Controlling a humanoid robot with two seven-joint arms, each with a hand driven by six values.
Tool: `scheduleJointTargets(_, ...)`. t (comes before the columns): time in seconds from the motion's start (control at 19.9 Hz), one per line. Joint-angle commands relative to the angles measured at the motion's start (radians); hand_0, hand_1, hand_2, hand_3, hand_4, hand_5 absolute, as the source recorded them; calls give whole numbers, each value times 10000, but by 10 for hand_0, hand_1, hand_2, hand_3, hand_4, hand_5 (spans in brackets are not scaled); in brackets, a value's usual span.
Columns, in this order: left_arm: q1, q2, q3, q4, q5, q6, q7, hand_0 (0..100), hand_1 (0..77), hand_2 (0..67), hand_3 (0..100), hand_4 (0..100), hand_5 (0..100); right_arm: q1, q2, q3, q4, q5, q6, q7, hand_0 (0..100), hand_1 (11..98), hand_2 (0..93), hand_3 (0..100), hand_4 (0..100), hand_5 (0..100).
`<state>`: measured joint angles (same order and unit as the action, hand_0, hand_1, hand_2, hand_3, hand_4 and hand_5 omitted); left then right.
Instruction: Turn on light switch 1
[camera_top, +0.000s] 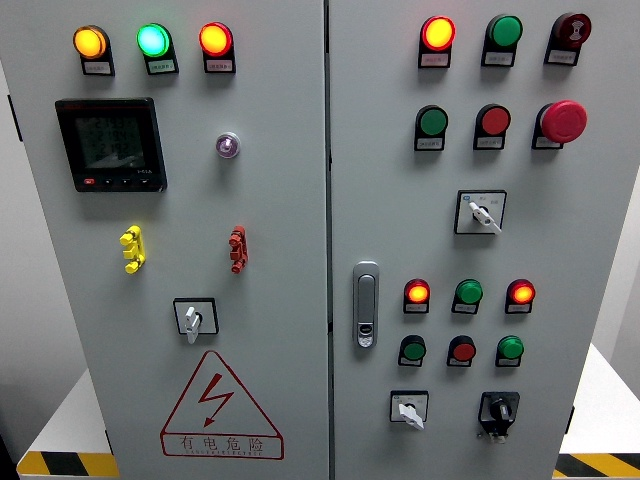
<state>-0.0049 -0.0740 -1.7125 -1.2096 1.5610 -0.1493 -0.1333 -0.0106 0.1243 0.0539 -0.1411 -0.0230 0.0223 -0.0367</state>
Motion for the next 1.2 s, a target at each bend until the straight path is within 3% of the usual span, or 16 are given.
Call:
scheduleJointTargets(0.0,33,4,-9,-1000,6,-26,44,0,361,328,704,904,771,-2,0,13,0,0,-8,-1,0,193,0,198,194,104)
scheduleJointTargets(0.2,18,4,-9,-2443,-9,-72,839,0,366,339,779,997,889,-2,0,13,0,0,-8,-1,0,200,0,198,194,104)
scheduleJointTargets(0.35,-43,-27,-9,-2982,36,-87,1072,0,391,337,802,1000,931,-2,-16,-2,0,0,8,-1,0,193,0,198,194,105)
scheduleJointTargets(0.7,-303,-58,83,-3351,83,-87,2161,0,436,349,810,1000,931,-2,0,13,0,0,8,-1,0,198,0,198,194,105)
scheduleJointTargets(0.85,-671,-73,98,-3367,83,-87,2237,0,443,354,817,1000,926,-2,0,13,0,0,8,-1,0,197,0,198,194,105)
scheduleJointTargets(1.15,-1392,-226,174,-3765,52,-72,3265,0,452,369,844,1000,930,-2,0,-2,0,0,8,-1,0,198,0,198,194,105)
